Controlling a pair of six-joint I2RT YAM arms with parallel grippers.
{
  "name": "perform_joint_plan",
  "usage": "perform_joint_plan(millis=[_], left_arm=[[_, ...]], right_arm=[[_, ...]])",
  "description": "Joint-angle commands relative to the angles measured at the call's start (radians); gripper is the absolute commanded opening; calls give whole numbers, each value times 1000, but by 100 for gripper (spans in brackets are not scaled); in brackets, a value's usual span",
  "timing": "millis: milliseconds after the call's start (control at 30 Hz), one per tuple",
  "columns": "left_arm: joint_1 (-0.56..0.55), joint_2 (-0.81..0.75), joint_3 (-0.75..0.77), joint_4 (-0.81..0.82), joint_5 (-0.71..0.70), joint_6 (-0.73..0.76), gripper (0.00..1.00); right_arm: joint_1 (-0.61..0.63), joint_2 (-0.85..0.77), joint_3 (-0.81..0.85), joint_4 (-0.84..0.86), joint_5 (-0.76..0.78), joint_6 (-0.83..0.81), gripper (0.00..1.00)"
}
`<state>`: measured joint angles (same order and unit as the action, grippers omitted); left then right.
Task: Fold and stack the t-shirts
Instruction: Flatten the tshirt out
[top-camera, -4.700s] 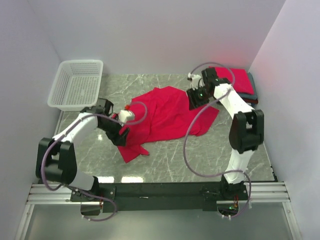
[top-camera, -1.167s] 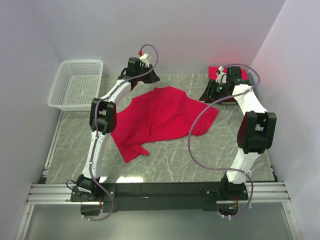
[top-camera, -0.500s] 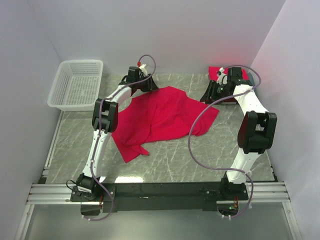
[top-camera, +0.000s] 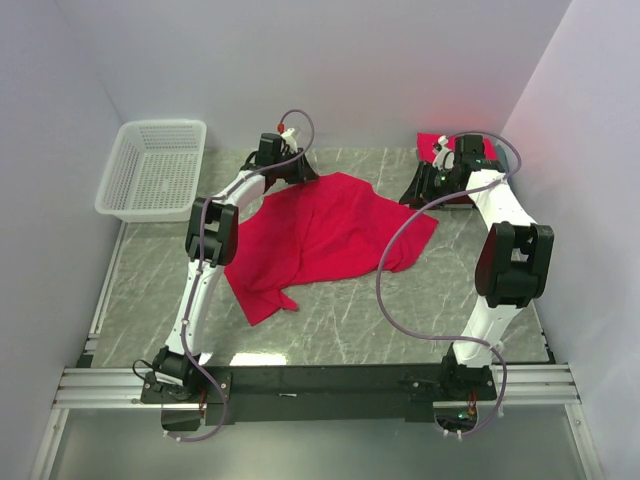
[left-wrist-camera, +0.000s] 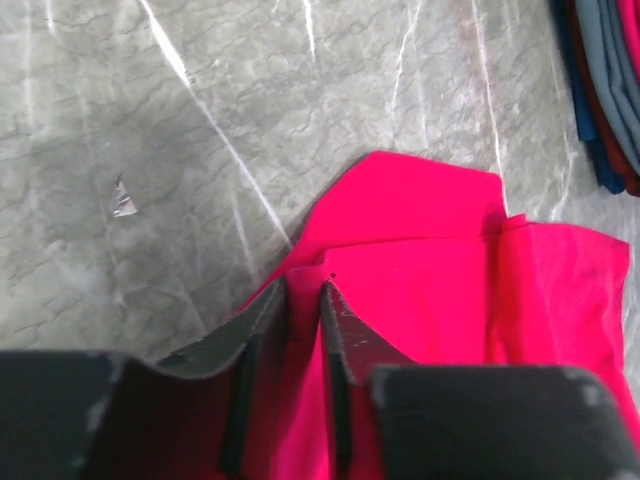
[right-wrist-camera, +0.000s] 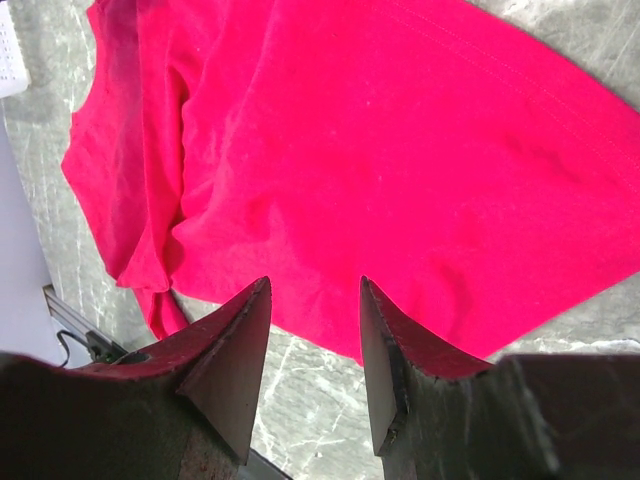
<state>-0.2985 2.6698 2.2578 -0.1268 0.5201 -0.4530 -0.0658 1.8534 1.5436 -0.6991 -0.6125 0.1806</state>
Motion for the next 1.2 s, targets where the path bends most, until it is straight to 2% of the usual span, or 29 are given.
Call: perform_joint_plan(millis=[0, 200, 300, 433, 667, 833, 933, 1067, 1133, 1167], left_arm=[[-7, -34, 28, 56, -2, 0, 24], [-7, -68, 19, 59, -23, 13, 19], [-7, -100, 16, 56, -42, 22, 10], [-17, -203, -13, 44, 10, 25, 0], [-122, -430, -193, -51, 152, 88, 0], [-310, -629, -435, -73, 247, 112, 1], [-465, -701, -492, -91, 261, 122, 0], [-696, -699, -439, -152, 267, 158, 0], [-749, -662, -379, -186, 285, 171, 1], [-780, -650, -362, -198, 296, 180, 7]], right_arm=[[-3, -17, -8, 7, -15, -13, 48], [-3, -14, -7, 7, -30, -9, 47], [-5, -17, 1, 1, -29, -13, 47], [-9, -34, 19, -28, -16, -39, 47], [-101, -65, 75, -105, -20, -82, 46], [-278, -79, 118, -174, -59, -119, 43], [-376, -89, 144, -243, -79, -162, 43], [-448, -91, 156, -310, -87, -237, 42], [-459, -98, 148, -332, -81, -268, 41], [-459, -102, 139, -336, -78, -276, 41]])
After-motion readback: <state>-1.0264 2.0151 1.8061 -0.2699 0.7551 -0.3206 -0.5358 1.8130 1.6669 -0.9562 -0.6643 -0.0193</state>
